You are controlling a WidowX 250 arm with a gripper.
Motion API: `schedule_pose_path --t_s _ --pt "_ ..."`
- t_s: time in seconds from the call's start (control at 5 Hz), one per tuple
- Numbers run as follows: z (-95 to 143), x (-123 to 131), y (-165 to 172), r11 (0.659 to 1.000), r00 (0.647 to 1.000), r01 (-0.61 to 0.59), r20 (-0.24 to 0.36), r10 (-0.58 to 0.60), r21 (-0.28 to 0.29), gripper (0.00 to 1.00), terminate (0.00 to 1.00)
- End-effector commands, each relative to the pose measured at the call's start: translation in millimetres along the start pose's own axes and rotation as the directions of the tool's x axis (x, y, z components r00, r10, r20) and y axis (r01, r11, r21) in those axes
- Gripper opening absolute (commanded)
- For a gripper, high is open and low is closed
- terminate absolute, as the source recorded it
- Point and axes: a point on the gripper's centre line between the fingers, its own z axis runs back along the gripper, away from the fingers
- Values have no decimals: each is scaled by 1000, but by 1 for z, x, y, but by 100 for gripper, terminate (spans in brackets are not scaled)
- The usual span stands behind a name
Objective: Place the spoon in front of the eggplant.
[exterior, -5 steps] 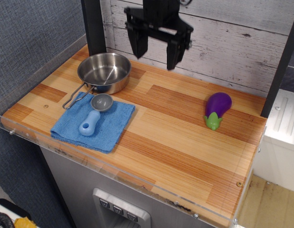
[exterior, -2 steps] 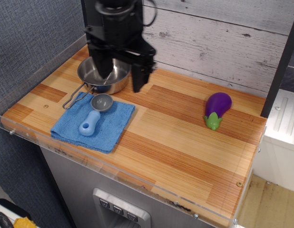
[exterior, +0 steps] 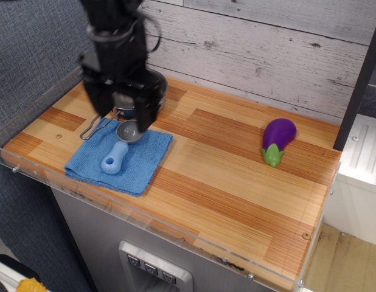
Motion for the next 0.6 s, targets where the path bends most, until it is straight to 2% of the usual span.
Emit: schedule_pose_path --t_s 0.0,0.4 --pt "-19 -9 14 1000 1000 21 -11 -21 12 100 0" --pt "-29 -14 10 999 999 41 -37 -40 13 100 0"
